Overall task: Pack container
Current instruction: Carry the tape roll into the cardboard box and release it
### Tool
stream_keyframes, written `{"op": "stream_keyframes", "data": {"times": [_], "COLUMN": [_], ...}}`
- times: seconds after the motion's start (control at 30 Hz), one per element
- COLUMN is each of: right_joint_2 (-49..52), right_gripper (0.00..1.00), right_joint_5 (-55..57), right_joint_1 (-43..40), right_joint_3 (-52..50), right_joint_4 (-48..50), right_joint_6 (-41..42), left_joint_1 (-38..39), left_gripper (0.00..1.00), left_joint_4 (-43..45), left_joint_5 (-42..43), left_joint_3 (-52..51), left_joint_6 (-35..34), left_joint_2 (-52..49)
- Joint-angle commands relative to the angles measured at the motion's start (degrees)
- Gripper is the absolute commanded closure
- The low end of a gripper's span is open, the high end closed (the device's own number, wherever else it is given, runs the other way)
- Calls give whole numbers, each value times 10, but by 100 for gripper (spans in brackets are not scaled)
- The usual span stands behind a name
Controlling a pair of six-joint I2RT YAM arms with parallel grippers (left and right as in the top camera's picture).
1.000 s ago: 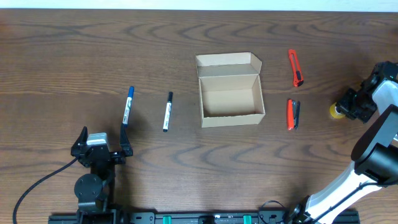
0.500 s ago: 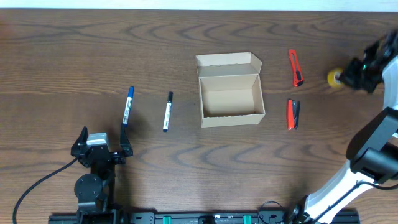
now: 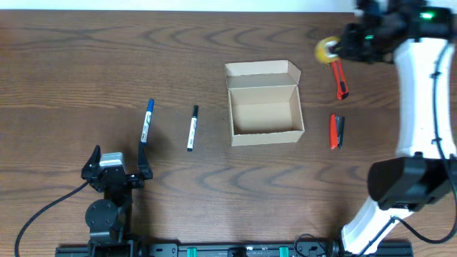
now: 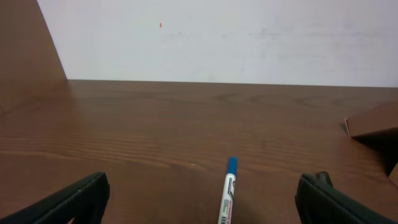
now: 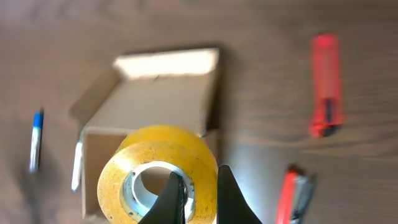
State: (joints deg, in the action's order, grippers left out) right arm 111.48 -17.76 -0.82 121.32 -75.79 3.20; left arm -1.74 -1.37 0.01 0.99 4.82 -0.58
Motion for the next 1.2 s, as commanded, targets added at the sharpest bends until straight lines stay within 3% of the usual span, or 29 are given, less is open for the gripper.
{"op": "stream_keyframes", "data": {"times": [0.0,0.27,0.4,0.87,1.17], "right_joint_2": [-4,-4,-4,-4,-4], "right_gripper": [98,98,98,98,98], "right_joint_5": [37,91,99,103,103], "right_joint_1": [52,156,181,189,189], "right_joint_3": [-3,-52,-123,-372,-410], "right_joint_4": [-12,3,39,222,261], "right_joint_6": [-16,-15,-11,-12,-16], "left_joint_1": [-2,-2,-2,-2,-2], "left_gripper": [5,5,5,5,5], "left_joint_4": [-30,-30,-30,-30,-30], "left_joint_5": [10,10,10,10,10], "left_joint_3": [-7,-7,-7,-7,-7], "left_joint_6": [8,8,8,8,8], "left_joint_2": [4,4,4,4,4]}}
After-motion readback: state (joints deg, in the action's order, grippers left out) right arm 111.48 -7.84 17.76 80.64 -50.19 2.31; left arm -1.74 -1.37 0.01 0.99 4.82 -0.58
